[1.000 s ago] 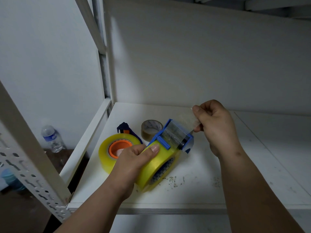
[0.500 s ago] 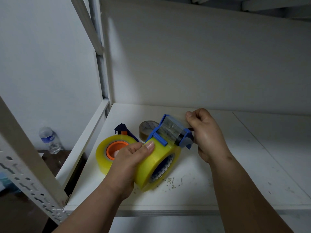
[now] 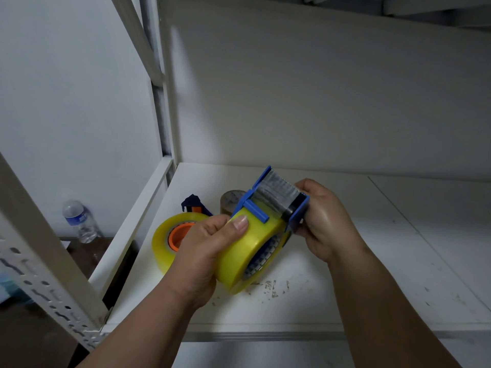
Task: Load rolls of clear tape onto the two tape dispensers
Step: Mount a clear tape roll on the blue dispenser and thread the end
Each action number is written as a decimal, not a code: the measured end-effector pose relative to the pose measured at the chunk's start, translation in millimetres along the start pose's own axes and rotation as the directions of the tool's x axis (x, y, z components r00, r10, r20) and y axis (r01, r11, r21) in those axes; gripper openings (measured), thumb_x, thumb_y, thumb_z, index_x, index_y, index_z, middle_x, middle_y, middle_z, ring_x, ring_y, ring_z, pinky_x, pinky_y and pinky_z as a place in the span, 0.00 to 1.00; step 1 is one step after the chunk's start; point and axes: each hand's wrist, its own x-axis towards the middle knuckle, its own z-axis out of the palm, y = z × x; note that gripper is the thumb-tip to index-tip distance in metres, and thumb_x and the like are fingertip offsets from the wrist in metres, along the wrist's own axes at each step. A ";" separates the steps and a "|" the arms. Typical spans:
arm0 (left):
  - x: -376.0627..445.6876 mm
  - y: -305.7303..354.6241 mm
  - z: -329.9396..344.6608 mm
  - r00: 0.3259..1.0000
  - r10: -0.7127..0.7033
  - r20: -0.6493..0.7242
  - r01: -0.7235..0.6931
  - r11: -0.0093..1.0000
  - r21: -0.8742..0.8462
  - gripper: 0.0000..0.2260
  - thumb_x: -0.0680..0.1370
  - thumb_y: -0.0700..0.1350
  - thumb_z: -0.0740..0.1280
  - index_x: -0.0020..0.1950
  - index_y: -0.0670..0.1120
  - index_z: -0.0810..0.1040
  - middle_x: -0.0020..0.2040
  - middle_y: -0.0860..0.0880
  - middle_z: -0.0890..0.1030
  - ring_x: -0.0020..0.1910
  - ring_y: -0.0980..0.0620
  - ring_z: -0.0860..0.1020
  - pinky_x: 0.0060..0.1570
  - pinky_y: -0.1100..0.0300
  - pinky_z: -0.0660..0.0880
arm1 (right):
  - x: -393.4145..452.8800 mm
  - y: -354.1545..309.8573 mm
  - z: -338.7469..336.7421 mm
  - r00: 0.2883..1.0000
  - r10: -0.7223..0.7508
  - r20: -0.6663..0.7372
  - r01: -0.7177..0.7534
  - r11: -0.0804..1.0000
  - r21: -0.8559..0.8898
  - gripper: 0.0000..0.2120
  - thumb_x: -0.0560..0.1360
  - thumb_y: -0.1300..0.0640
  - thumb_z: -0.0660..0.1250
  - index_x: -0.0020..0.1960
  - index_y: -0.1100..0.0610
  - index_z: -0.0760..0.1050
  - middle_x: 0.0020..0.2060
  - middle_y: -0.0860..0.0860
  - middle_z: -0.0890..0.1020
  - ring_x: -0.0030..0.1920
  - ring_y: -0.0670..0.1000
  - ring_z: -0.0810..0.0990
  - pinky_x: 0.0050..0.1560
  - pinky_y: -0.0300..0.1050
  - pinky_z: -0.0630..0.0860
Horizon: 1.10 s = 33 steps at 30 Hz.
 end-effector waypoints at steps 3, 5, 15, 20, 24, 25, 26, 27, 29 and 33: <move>-2.0 -0.3 1.0 1.000 -0.003 -0.002 0.003 1.000 -0.007 0.27 0.64 0.56 0.74 0.51 0.35 0.82 0.50 0.28 0.81 0.46 0.33 0.81 0.53 0.33 0.76 | 1.4 3.5 1.1 0.995 0.099 0.031 -0.101 0.993 0.066 0.12 0.75 0.65 0.58 0.35 0.53 0.72 0.30 0.52 0.76 0.32 0.52 0.73 0.41 0.49 0.69; -3.5 -1.1 0.5 1.000 -0.011 -0.009 0.010 1.000 -0.015 0.26 0.63 0.56 0.74 0.49 0.36 0.83 0.50 0.29 0.82 0.46 0.32 0.81 0.54 0.31 0.75 | 1.7 7.4 1.8 0.986 0.165 0.029 -0.167 0.980 0.109 0.09 0.74 0.66 0.59 0.41 0.54 0.73 0.35 0.54 0.77 0.36 0.54 0.74 0.44 0.52 0.69; -6.8 -2.7 0.4 0.999 -0.044 0.001 0.044 0.996 -0.082 0.19 0.65 0.54 0.74 0.46 0.40 0.86 0.49 0.34 0.85 0.47 0.35 0.82 0.53 0.36 0.77 | -1.7 15.5 6.4 0.982 0.175 0.073 -0.187 0.953 0.239 0.16 0.72 0.64 0.62 0.58 0.71 0.72 0.53 0.71 0.76 0.51 0.64 0.76 0.55 0.69 0.73; -6.3 2.3 -1.1 0.998 -0.050 0.044 0.056 0.986 -0.157 0.14 0.66 0.53 0.72 0.45 0.48 0.88 0.46 0.42 0.87 0.44 0.43 0.86 0.42 0.51 0.83 | 0.2 23.7 3.3 0.992 0.124 0.034 -0.129 0.960 0.248 0.14 0.75 0.68 0.59 0.59 0.62 0.74 0.58 0.68 0.78 0.56 0.71 0.78 0.56 0.73 0.71; -8.9 1.7 -2.9 0.997 -0.064 0.048 0.071 0.984 -0.162 0.10 0.70 0.51 0.72 0.46 0.48 0.88 0.47 0.41 0.87 0.43 0.43 0.86 0.42 0.50 0.83 | 3.1 24.3 0.2 0.978 0.196 0.068 -0.207 0.946 0.251 0.15 0.74 0.67 0.62 0.61 0.60 0.72 0.60 0.66 0.77 0.55 0.69 0.78 0.56 0.74 0.69; -9.6 0.8 -3.2 0.996 -0.072 0.046 0.079 0.984 -0.158 0.10 0.70 0.51 0.72 0.46 0.48 0.88 0.47 0.41 0.87 0.44 0.43 0.86 0.44 0.49 0.83 | 1.9 24.4 1.5 0.972 0.219 0.085 -0.233 0.943 0.238 0.16 0.75 0.65 0.62 0.62 0.63 0.73 0.61 0.68 0.77 0.59 0.71 0.77 0.59 0.76 0.68; -10.2 0.4 -3.1 0.996 -0.077 0.046 0.083 0.984 -0.156 0.10 0.70 0.51 0.72 0.46 0.48 0.88 0.47 0.41 0.87 0.44 0.42 0.86 0.45 0.48 0.83 | -0.4 24.4 2.6 0.968 0.233 0.089 -0.248 0.940 0.236 0.15 0.76 0.63 0.61 0.63 0.64 0.73 0.61 0.69 0.77 0.60 0.72 0.75 0.60 0.76 0.68; -10.7 1.1 -2.6 0.996 -0.080 0.047 0.086 0.984 -0.158 0.09 0.70 0.50 0.73 0.46 0.48 0.88 0.47 0.41 0.87 0.44 0.42 0.86 0.46 0.47 0.83 | -2.3 25.3 3.2 0.966 0.245 0.086 -0.259 0.935 0.243 0.15 0.78 0.62 0.60 0.62 0.65 0.74 0.60 0.69 0.77 0.60 0.72 0.75 0.61 0.74 0.69; -11.3 2.6 -2.5 0.995 -0.080 0.055 0.088 0.983 -0.161 0.10 0.70 0.50 0.70 0.45 0.48 0.88 0.46 0.41 0.87 0.43 0.42 0.86 0.46 0.47 0.82 | -5.3 28.1 3.1 0.965 0.245 0.089 -0.260 0.930 0.260 0.14 0.79 0.61 0.60 0.60 0.66 0.76 0.59 0.69 0.78 0.58 0.71 0.77 0.62 0.71 0.70; -10.7 3.0 -5.2 0.994 -0.090 0.062 0.099 0.983 -0.155 0.10 0.69 0.51 0.72 0.46 0.49 0.88 0.47 0.42 0.87 0.44 0.43 0.86 0.47 0.47 0.82 | -5.5 25.2 -2.0 0.993 0.112 0.033 -0.114 0.992 0.055 0.15 0.77 0.66 0.58 0.47 0.57 0.83 0.44 0.59 0.86 0.49 0.65 0.82 0.56 0.62 0.77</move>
